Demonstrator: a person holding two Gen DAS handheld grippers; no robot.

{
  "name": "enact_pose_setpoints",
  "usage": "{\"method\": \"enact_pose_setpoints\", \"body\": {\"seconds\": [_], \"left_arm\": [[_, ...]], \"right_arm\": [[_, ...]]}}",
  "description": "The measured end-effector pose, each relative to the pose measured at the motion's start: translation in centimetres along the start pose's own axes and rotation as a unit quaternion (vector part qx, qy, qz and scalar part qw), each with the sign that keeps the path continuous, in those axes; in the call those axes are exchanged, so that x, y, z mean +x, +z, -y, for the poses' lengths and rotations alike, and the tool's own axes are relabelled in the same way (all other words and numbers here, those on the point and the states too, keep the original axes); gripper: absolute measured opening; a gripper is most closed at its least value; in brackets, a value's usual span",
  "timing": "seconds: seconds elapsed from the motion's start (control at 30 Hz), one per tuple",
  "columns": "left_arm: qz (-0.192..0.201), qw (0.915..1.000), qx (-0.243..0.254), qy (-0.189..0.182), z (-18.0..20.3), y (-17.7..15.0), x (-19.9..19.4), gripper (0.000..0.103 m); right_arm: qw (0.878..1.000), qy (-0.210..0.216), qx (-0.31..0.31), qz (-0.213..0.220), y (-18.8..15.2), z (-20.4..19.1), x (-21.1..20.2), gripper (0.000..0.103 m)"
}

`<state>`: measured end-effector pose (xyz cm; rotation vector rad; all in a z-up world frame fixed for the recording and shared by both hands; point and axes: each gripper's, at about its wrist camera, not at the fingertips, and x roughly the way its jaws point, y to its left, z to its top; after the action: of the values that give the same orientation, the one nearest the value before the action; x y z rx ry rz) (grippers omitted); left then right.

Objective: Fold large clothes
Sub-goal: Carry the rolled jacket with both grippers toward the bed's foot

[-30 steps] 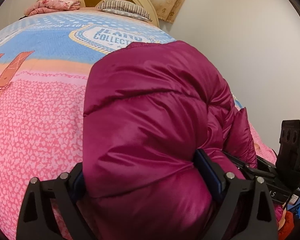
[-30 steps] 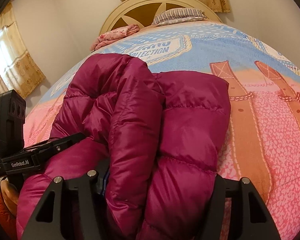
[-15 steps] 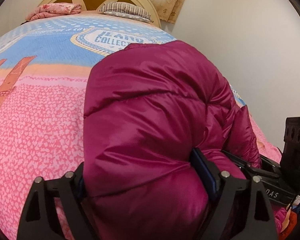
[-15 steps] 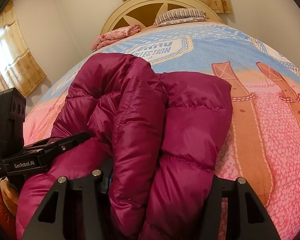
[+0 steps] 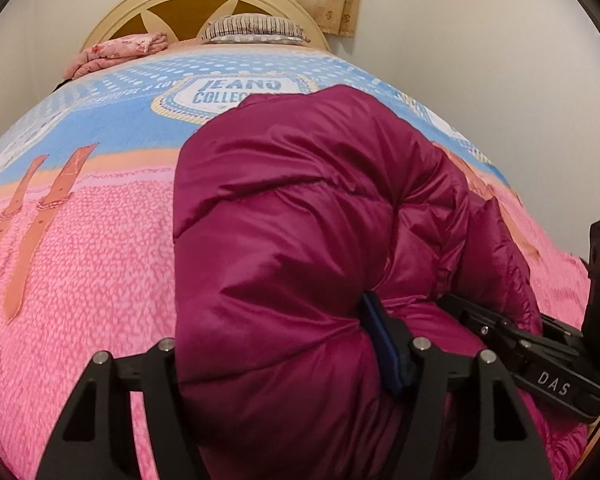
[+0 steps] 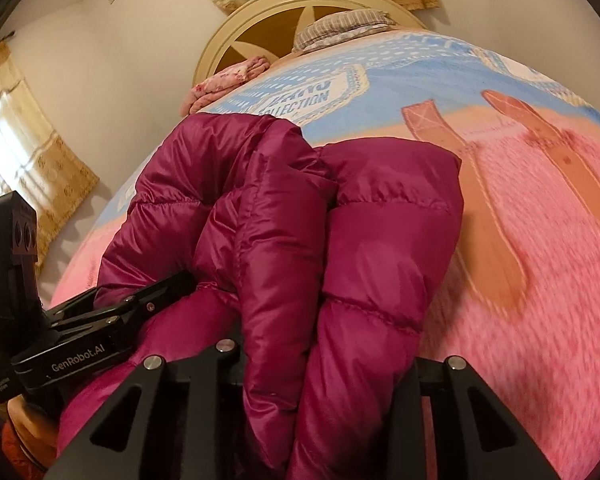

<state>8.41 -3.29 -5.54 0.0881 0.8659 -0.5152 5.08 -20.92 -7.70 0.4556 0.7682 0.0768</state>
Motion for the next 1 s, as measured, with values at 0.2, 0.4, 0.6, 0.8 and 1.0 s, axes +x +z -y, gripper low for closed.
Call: {"method": "enact_pose_setpoints", "body": {"seconds": [0.2, 0.4, 0.6, 0.8, 1.0], "left_arm": [[0.009, 0.9997, 0.022, 0.010, 1.6, -0.7, -1.1, 0.066], [0.019, 0.9990, 0.038, 0.010, 2.6, -1.1, -2.1, 0.061], [0.029, 0.9976, 0.062, 0.012, 4.2, -1.5, -3.3, 0.059], [0.039, 0.9961, 0.080, 0.004, 5.8, -1.9, -4.5, 0.059], [0.061, 0.9926, 0.104, -0.017, 8.5, -2.0, -6.5, 0.059]], "right_arm": [[1.000, -0.004, 0.016, 0.005, -1.2, 0.4, -1.9, 0.029], [1.000, -0.012, 0.020, 0.017, -2.3, 0.3, -4.2, 0.026], [0.999, -0.015, 0.031, 0.031, -3.2, 0.7, -6.3, 0.024], [0.998, -0.019, 0.040, 0.052, -4.2, 1.1, -9.1, 0.023], [0.995, -0.032, 0.042, 0.081, -4.7, 1.4, -13.2, 0.023]]}}
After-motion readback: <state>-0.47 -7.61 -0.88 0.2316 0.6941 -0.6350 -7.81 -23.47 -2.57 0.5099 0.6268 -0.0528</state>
